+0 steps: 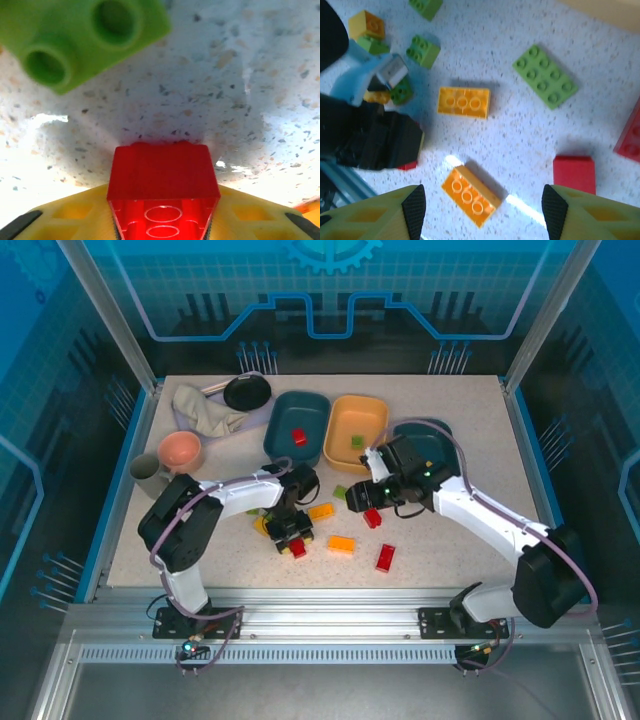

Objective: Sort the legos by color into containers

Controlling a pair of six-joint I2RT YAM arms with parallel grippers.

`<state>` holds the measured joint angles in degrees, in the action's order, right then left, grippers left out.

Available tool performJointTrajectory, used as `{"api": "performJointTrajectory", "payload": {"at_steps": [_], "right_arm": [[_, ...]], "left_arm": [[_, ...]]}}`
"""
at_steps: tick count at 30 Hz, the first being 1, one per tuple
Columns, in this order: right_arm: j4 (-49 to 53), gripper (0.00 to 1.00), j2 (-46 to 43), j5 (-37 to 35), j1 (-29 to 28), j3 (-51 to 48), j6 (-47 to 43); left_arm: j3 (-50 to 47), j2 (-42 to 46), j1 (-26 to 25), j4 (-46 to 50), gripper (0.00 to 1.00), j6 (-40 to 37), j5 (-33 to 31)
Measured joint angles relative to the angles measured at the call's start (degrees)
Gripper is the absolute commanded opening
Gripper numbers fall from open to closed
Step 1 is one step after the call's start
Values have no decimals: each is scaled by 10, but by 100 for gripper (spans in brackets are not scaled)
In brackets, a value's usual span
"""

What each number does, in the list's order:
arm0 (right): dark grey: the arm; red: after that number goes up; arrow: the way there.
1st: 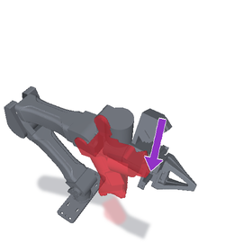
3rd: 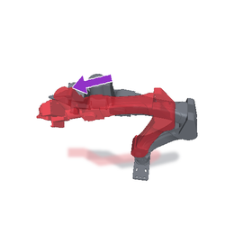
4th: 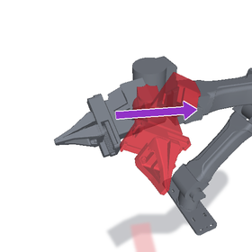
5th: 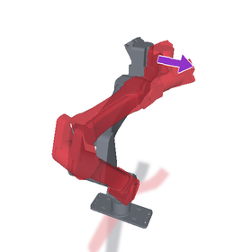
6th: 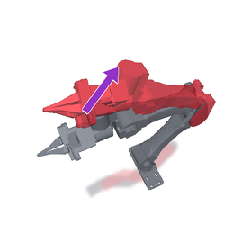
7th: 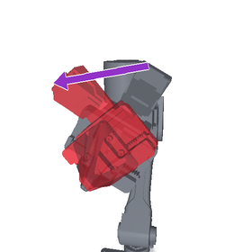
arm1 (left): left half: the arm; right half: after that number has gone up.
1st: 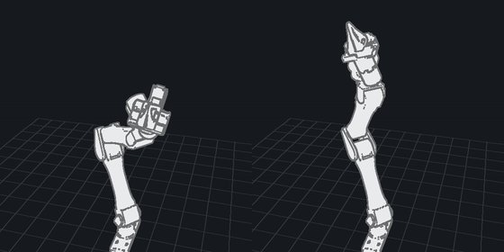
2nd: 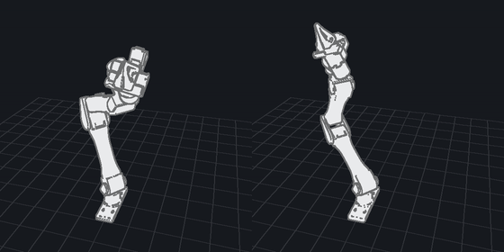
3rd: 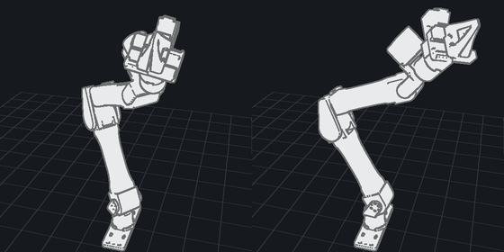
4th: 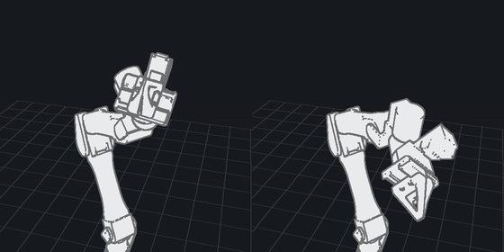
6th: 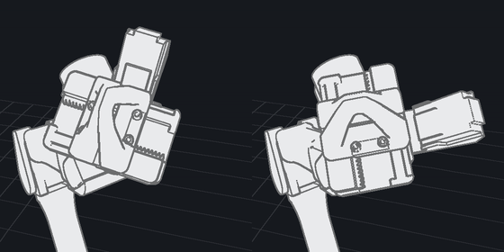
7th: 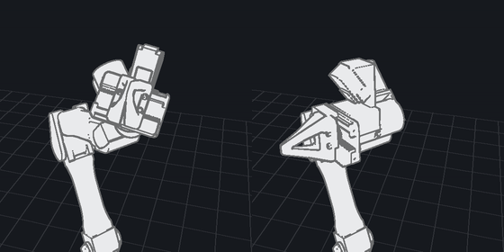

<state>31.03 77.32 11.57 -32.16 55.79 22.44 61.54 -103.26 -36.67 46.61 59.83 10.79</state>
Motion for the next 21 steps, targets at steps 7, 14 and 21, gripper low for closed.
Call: {"api": "performJointTrajectory", "payload": {"at_steps": [7,14,21], "right_arm": [[-13,65,-48,30,1,-8,7],[-52,70,-95,50,8,-12,14],[-62,72,-104,52,8,-18,1]], "left_arm": [[30,6,-1,32,26,-9,-40],[220,13,38,89,26,-81,-98],[442,-103,155,113,27,-151,-117]]}}
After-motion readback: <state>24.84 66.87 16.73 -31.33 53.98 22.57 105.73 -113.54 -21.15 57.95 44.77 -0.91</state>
